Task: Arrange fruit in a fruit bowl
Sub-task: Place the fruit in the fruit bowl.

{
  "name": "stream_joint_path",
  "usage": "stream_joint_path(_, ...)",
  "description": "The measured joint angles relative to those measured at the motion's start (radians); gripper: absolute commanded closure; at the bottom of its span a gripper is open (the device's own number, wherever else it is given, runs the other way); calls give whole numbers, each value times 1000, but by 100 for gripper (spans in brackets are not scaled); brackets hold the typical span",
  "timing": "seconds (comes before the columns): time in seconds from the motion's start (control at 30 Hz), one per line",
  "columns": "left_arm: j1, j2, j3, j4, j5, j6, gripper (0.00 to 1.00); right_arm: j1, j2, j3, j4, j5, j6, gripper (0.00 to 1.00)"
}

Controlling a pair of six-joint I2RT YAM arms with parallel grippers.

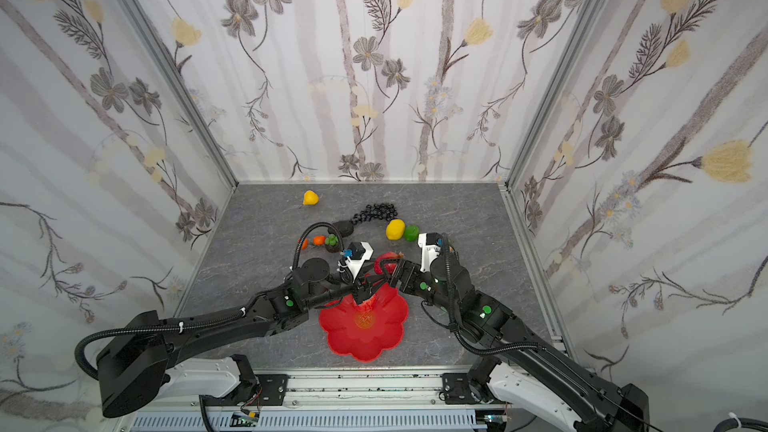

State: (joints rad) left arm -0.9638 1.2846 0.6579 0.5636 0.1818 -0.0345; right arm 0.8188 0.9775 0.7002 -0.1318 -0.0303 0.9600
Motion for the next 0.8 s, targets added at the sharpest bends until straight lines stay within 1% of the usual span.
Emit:
stream_joint_path(0.13, -11, -1, 0, -2, 3, 13, 59, 0, 12, 0, 0, 0, 0, 24)
stream_joint_path(0.37, -16, -5, -2, -7, 2, 24, 56, 1, 19, 1, -5, 6, -5, 39)
stream_joint_path(0.53, -17, -6, -4, -3, -2, 27, 51, 3, 26, 15, -19, 8, -16, 47)
stream_joint_path(0.63, -17, -9, -7, -1, -1, 31, 42, 11, 32, 27, -37, 14, -31, 49)
stream_joint_path(0.7, -18, -14, -9, -8, -1, 35, 30, 21, 37, 37, -49, 26, -55, 49)
stream_joint_path(0.73, -18, -21, -10, -15, 0, 35, 26, 26, 41, 43, -53, 34, -57, 49)
stream_joint_path(0.8, -19, -53, -17, -48, -3, 35, 12, 39, 51, 56, -64, 50, -85, 50)
